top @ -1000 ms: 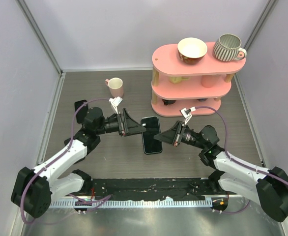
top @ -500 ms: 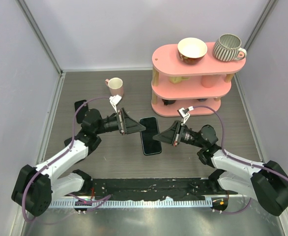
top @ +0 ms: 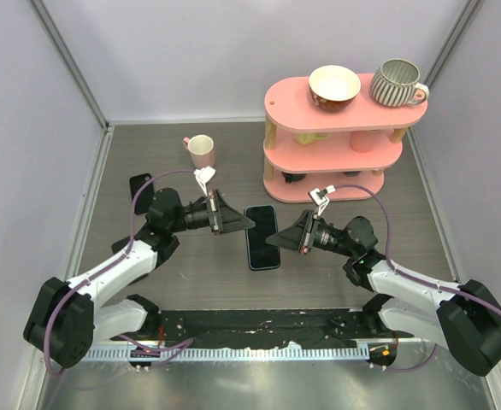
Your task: Put the phone into the phone case
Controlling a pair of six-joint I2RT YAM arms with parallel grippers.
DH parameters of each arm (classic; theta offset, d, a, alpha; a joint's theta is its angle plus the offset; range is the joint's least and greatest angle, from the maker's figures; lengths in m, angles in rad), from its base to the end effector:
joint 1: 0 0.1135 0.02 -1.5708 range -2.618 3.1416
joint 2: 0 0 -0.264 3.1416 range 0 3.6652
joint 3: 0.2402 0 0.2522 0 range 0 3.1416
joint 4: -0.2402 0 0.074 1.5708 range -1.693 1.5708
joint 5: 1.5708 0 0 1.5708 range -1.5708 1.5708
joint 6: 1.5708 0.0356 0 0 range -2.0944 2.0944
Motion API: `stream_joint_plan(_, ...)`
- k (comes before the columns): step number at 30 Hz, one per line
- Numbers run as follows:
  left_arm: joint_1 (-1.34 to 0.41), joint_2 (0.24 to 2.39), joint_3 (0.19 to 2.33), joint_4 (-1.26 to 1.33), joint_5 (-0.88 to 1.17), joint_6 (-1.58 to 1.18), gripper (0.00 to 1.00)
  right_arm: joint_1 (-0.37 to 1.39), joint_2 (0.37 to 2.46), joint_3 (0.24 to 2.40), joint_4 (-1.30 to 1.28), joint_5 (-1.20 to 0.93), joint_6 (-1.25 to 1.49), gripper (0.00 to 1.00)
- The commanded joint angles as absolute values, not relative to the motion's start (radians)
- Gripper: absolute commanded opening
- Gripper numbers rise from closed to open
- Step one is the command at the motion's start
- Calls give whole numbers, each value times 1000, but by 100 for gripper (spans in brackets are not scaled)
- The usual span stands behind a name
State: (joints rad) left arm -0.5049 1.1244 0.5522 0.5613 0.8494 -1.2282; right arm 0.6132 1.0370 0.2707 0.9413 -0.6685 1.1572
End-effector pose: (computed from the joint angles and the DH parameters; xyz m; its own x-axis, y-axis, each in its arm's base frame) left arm 0.1988 -0.1404 0.2684 -0.9231 -0.2006 -0.3282 0.3191 0.0771 -0.9446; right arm 0.1543 0.1355 0.2319 -0.8134 0.3063 -0.4946 -0.5125 0.0250 0.8583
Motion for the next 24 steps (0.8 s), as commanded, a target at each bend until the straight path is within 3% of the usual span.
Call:
stream_joint_plan(1,-526,1131,558,562,870,-1195,0,618,1017,327,985,-675,1135,36)
stream_joint_plan(3,-529,1132,557,554,868,-1190,0,618,1028,339,985,-675,1135,43)
stream_joint_plan(6,-534,1134,555,555,873,-1187,0,618,1045,351,992,-676,1137,43)
stream_joint_plan(10,-537,1134,555,552,880,-1186,0,618,1060,351,1052,-681,1166,14)
stream_joint_plan(13,-537,1124,561,552,887,-1184,3,618,1055,347,1083,-687,1164,3)
stream_joint_plan(14,-537,1121,561,551,887,-1184,19,618,1048,342,1083,-681,1158,1)
stream_joint_plan(20,-554,1115,532,580,896,-1186,62,618,956,339,1020,-594,1082,1)
stream_joint_plan(24,-601,1108,506,623,882,-1184,66,618,925,348,1003,-554,1062,1)
